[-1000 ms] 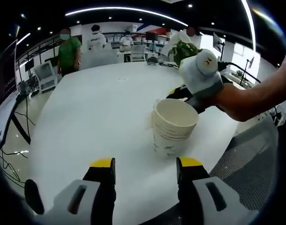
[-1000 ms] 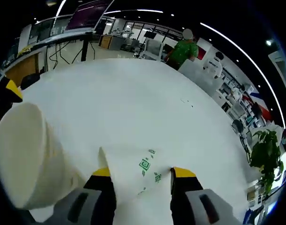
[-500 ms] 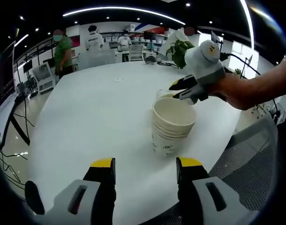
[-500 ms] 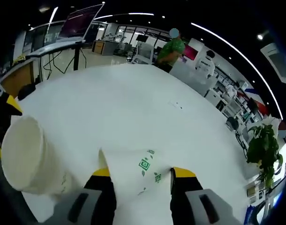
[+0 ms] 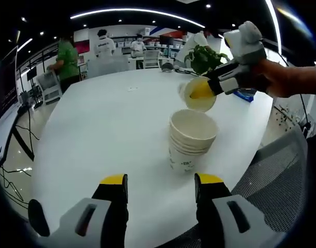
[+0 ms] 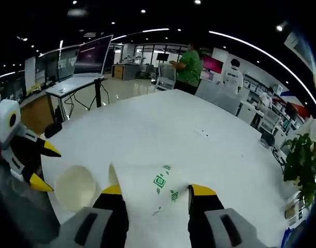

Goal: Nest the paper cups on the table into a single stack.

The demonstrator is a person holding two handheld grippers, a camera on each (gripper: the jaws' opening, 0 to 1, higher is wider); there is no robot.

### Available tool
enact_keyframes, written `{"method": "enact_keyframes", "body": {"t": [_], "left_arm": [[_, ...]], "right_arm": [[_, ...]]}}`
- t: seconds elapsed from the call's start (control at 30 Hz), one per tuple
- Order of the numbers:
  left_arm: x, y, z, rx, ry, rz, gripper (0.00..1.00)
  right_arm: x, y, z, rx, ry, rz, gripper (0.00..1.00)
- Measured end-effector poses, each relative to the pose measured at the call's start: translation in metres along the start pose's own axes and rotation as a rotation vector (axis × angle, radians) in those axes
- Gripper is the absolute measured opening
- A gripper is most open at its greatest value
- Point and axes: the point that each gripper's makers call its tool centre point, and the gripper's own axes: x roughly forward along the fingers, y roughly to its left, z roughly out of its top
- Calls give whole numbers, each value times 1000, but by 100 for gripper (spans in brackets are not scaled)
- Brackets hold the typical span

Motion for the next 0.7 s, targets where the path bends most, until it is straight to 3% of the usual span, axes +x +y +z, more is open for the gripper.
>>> {"method": "enact_keyframes", "body": {"t": [0.43, 0.7], "left_arm": [[2, 1, -2, 12, -4, -2, 51], [2, 0, -1, 18, -8, -2, 51]], "right_arm": [[-26, 33, 16, 61, -14, 117, 44], [-42, 73, 27, 39, -7, 215, 44]]}}
